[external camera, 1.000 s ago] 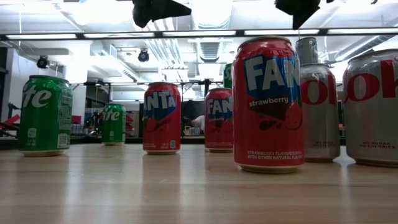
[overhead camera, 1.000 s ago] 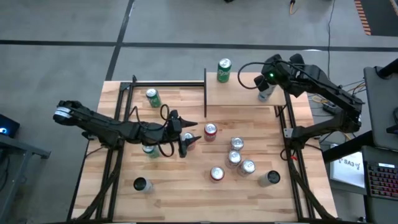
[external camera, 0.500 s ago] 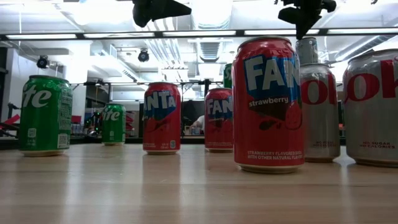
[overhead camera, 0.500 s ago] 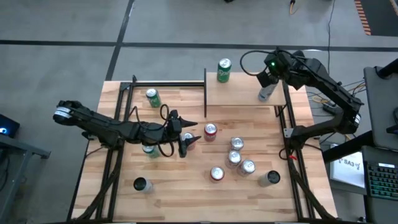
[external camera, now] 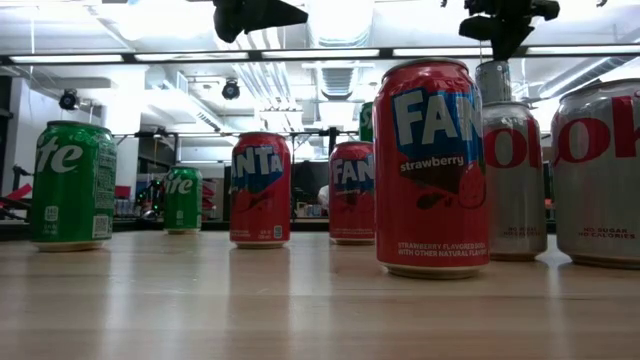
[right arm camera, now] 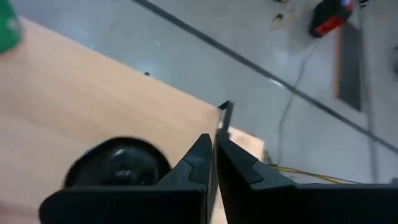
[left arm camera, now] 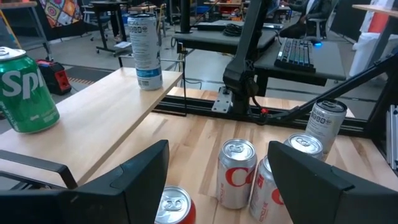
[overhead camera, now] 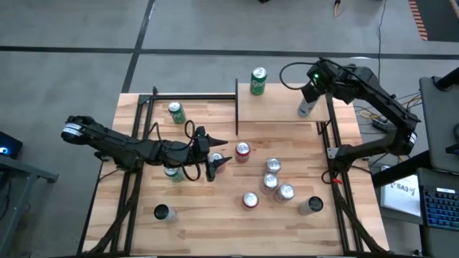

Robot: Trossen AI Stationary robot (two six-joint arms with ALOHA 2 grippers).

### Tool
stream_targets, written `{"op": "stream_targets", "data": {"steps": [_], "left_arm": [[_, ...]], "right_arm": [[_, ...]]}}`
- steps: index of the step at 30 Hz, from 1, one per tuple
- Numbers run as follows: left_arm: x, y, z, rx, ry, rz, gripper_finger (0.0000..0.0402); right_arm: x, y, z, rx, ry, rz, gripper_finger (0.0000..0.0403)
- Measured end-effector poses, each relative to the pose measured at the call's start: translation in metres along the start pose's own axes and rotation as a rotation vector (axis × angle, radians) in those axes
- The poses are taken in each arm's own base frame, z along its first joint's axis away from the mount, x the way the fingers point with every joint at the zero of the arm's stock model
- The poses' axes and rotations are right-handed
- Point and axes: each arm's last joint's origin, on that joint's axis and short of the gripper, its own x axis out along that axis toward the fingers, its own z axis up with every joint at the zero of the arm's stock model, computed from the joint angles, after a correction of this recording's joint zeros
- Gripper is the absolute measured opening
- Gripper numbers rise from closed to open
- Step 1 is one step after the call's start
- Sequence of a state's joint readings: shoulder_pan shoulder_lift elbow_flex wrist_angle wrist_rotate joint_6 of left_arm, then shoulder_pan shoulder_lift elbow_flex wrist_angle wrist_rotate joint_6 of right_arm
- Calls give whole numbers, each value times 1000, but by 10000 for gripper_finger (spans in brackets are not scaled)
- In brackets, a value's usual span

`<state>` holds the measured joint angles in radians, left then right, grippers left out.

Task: Place canned beverage on shelf
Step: Put the center white soda can on the shelf

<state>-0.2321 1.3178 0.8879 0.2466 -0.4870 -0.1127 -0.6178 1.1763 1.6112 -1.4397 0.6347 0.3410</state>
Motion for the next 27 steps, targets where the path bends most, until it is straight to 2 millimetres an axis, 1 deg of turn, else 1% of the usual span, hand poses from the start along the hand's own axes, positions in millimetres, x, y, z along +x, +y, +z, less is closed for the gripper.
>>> {"op": "stream_targets", "data": {"steps": [5, 12, 16, 27], "left_arm": [[0, 0, 0, 3, 0, 0, 260], [0, 0, 0, 21, 0, 0, 260], [0, 0, 0, 22, 0, 0, 260], [0, 0, 0, 26, 0, 0, 260]], "right_arm": [[-6, -3, -5, 15, 16, 113, 12], [-9, -5, -6, 28, 11, 125, 12], [-6, -2, -8, 19, 37, 159, 12], [-2, 1, -10, 25, 53, 160, 12]]}}
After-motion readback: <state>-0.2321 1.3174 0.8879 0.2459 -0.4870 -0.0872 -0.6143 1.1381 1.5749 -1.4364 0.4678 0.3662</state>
